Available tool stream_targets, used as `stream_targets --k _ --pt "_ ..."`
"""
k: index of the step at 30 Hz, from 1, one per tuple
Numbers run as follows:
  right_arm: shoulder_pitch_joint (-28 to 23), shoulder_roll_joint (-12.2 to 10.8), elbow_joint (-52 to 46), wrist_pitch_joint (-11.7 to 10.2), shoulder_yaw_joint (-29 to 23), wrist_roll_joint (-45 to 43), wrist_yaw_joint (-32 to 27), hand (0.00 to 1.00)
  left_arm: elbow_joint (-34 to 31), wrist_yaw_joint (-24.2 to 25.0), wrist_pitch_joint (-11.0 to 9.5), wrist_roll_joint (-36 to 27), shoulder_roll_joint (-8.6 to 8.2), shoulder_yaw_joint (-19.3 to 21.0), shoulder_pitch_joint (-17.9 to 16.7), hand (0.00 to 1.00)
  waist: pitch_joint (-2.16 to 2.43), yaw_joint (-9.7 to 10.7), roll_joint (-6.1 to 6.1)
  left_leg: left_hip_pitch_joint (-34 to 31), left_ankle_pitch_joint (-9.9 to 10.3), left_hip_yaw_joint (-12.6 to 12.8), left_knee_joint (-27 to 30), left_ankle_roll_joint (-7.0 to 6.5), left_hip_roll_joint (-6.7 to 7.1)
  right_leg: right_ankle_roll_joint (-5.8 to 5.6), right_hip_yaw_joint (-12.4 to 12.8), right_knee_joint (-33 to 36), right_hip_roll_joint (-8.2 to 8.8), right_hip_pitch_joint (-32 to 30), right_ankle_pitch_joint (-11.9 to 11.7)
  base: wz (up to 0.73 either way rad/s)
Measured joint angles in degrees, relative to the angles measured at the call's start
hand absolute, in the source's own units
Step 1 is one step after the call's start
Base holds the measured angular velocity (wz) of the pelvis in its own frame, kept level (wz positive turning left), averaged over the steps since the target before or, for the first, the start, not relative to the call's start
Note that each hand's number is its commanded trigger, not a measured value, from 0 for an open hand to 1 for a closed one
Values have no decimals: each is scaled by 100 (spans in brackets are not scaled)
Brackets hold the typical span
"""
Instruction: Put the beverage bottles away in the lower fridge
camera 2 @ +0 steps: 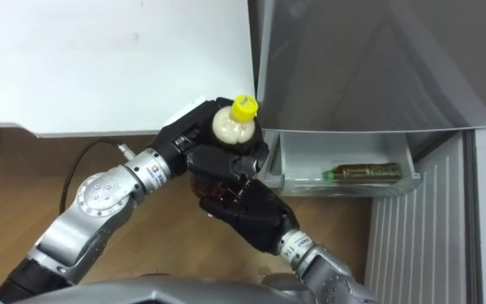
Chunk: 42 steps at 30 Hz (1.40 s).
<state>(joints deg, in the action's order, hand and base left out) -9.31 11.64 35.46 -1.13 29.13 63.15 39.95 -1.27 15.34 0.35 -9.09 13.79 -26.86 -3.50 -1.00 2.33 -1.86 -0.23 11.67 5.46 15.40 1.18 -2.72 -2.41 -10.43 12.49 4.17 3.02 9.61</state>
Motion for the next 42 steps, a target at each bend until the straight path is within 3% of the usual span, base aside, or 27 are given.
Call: stream_targets --k 14,30,34,42 --pt "1 59 1 9 -21 -246 47 0 0 -7 -1 -18 -3 3 0 100 -22 -83 29 -10 1 -7 -11 1 0 0 -2 -12 -3 -2 0 0" --pt "-5 119 6 504 -37 -538 150 0 127 235 16 -18 7 -161 -36 100 -27 -75 42 49 1 63 -68 0 -3 -1 82 4 -5 -20 1 -1" --pt "0 163 6 604 -34 -762 148 0 130 387 178 -17 16 -162 -50 100 -26 -74 42 55 1 63 -76 0 -2 -1 99 4 -6 -26 1 0" --pt "22 184 6 627 -33 -1257 77 0 267 590 231 -19 70 -257 -116 100 -5 -89 46 56 0 59 -80 0 -1 -1 97 5 -6 -23 1 0"
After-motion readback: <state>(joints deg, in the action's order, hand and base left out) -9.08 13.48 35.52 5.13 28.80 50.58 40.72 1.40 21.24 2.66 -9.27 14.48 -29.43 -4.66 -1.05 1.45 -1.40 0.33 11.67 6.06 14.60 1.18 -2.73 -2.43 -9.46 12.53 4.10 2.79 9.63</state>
